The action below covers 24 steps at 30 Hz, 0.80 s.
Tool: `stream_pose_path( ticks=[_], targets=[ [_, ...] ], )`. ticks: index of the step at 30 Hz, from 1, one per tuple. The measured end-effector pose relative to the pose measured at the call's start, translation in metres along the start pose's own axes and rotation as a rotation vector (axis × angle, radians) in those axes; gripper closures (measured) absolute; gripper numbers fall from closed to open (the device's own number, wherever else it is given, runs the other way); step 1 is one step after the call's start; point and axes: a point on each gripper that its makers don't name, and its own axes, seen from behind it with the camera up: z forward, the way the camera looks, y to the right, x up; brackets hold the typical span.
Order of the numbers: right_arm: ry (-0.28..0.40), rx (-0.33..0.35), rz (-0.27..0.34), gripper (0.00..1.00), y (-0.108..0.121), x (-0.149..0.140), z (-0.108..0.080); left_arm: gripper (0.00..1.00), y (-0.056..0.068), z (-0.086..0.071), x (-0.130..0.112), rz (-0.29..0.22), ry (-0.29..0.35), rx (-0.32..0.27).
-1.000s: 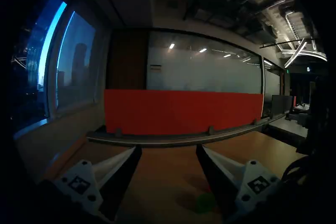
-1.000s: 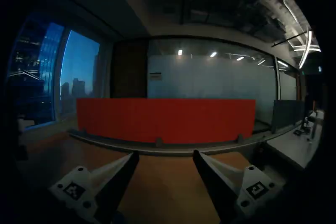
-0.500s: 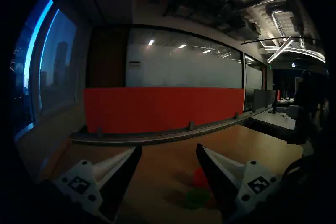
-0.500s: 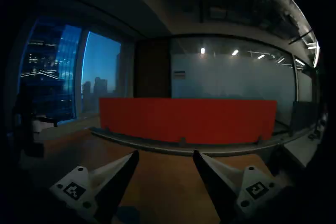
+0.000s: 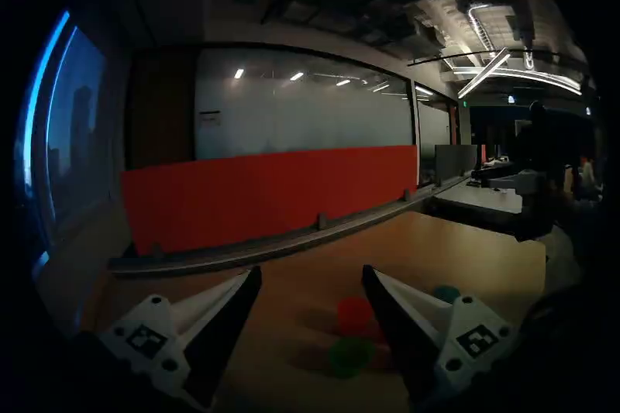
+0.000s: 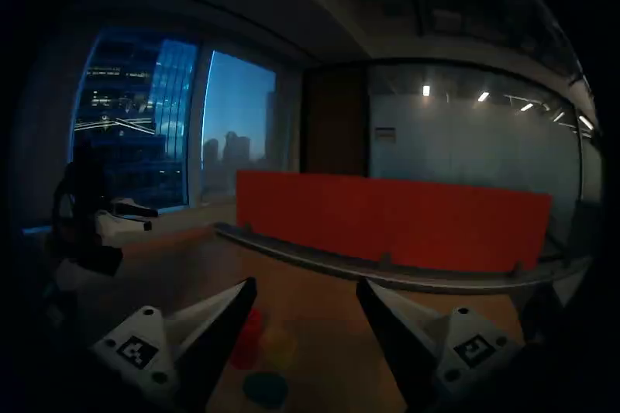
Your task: Pour water
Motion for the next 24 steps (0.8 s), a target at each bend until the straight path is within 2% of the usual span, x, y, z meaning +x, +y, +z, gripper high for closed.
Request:
stream_pose_path(
  ticks=[11, 24],
  targets=[
    [-0.088, 0.109, -0.008, 0.00, -0.019, -0.025, 0.000, 0.04, 0.018, 0.006, -0.030, 0.009, -0.074, -0.096],
    [-0.202, 0.188, -0.104, 0.01, -0.031, -0.085, -0.002, 0.04, 0.029, 0.015, -0.076, 0.017, -0.151, -0.166]
  ],
)
